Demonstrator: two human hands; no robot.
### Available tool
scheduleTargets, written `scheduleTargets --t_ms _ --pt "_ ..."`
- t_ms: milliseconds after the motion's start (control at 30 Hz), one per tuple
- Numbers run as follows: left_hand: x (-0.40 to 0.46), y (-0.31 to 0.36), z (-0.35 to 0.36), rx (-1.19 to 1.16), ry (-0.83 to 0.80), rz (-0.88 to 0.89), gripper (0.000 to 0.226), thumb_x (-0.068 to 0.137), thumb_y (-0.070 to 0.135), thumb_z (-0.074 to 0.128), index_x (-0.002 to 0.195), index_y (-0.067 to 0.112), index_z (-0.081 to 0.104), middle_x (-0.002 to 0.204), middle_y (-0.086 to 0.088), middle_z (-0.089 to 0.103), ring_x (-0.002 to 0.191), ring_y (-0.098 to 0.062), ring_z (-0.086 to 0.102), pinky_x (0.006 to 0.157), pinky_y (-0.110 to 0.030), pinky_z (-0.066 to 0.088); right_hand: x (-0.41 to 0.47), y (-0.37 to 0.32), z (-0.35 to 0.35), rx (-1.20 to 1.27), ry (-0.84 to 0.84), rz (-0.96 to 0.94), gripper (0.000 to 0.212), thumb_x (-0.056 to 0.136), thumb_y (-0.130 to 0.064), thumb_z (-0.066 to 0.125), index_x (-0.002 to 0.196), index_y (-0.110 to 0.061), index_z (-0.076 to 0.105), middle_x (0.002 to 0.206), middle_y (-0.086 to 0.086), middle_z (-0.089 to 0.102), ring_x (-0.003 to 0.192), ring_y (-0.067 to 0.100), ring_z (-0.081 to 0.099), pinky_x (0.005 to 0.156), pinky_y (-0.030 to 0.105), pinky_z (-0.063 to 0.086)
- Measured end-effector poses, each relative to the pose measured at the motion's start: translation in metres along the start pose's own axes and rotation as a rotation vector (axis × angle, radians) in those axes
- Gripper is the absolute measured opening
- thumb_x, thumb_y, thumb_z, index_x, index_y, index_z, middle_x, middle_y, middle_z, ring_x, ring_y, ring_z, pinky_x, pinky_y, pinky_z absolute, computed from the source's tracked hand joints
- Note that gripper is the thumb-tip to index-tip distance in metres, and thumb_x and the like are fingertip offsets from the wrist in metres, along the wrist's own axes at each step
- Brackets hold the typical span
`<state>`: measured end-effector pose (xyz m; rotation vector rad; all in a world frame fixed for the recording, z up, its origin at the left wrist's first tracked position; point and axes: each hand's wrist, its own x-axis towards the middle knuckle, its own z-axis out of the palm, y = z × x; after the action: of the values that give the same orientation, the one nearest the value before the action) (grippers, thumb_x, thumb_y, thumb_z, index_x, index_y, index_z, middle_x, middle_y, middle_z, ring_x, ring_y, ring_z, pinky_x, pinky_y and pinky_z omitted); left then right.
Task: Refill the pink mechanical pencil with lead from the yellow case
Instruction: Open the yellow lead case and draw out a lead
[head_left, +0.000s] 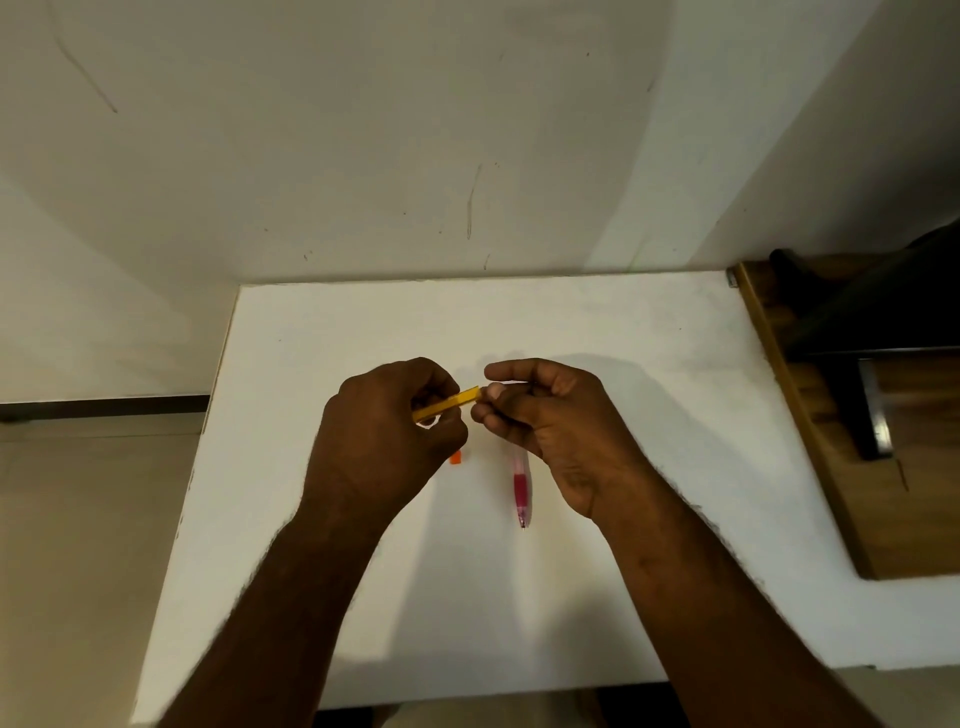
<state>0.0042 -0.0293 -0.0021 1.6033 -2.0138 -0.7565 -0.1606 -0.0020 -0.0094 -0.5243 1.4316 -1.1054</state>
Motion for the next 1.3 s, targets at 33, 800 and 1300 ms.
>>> scheduleTargets --t_ms 33,800,1300 --pt "-0.0001 0.0001 -0.0004 0.003 0.003 0.006 0.014 0.072 0.020 0.075 0.081 0.031 0.072 0.072 0.012 0.070 0.072 -0.006 0.066 0.068 -0.031 0.054 0.0003 0.0000 0.0000 0.003 0.001 0.004 0.018 0.092 0.001 0.067 0.104 -0.011 0.074 0.099 0.016 0.078 0.082 0.024 0.079 0.078 0.028 0.064" --pt "0.0011 -0.0004 0.0009 -0.051 0.044 0.110 0.022 0.073 0.033 0.069 0.094 0.030 0.076 0.085 0.013 0.069 0.071 -0.004 0.066 0.066 -0.034 0.056 0.0012 0.0060 0.0009 0.113 -0.079 0.056 0.019 0.094 0.008 0.061 0.101 -0.004 0.074 0.095 0.013 0.078 0.082 0.022 0.079 0.078 0.027 0.064" --pt "0.0000 -0.0011 0.0045 -0.122 0.001 -0.003 0.019 0.077 0.015 0.079 0.088 0.030 0.077 0.077 0.013 0.075 0.075 -0.004 0.070 0.074 -0.033 0.058 0.0025 0.0079 0.0048 -0.406 0.195 -0.317 0.015 0.095 -0.005 0.066 0.093 -0.019 0.060 0.085 -0.003 0.069 0.063 0.012 0.073 0.069 0.023 0.061"
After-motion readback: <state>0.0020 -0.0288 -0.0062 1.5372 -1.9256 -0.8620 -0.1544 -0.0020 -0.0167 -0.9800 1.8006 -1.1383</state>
